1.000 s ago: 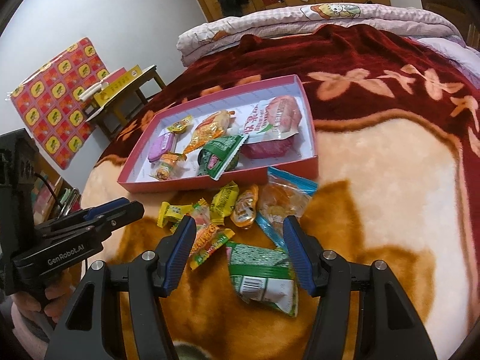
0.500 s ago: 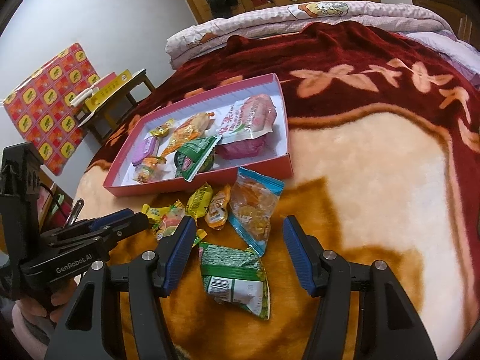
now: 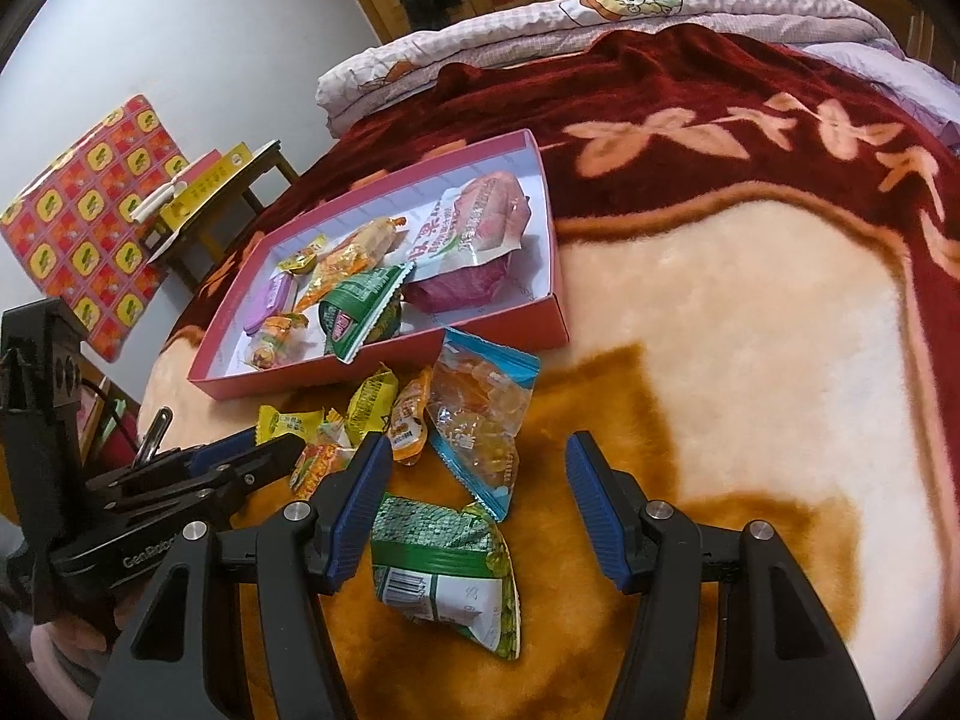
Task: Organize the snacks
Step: 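Grasp the yellow wrapped candy with the left gripper while the right grasps the clear orange gummy bag, then carry the yellow candy and clear gummy bag into the tray with both grippers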
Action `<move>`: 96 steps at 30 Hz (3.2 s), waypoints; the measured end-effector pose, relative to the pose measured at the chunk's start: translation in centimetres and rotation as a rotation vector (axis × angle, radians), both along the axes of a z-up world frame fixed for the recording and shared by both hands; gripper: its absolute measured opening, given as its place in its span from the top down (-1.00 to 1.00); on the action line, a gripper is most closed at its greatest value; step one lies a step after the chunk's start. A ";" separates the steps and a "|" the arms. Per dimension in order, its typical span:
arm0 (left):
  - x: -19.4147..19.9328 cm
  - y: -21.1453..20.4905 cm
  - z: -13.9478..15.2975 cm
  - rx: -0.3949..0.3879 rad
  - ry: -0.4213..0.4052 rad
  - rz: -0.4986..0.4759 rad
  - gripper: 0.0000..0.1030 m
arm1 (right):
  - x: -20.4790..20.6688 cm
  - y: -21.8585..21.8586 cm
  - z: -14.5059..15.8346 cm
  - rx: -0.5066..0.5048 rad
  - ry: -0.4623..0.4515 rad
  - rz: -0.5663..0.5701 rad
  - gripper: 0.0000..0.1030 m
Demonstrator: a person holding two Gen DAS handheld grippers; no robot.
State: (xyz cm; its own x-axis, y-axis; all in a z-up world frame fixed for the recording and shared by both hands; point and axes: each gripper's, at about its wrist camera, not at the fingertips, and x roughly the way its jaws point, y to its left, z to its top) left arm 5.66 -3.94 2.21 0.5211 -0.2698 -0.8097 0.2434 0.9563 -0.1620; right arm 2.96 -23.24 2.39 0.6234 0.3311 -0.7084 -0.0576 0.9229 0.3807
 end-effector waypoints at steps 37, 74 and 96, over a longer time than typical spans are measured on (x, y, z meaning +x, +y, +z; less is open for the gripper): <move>0.0 -0.4 -0.2 0.019 -0.070 0.000 0.44 | 0.6 1.1 -0.9 -0.049 -0.034 0.005 -0.18; -2.2 1.6 3.4 -0.045 -0.145 0.008 0.44 | -1.7 2.3 2.7 -0.057 -0.157 -0.013 0.50; -0.9 2.2 4.6 -0.042 -0.161 0.019 0.44 | -0.9 4.0 4.9 -0.067 -0.213 0.061 0.50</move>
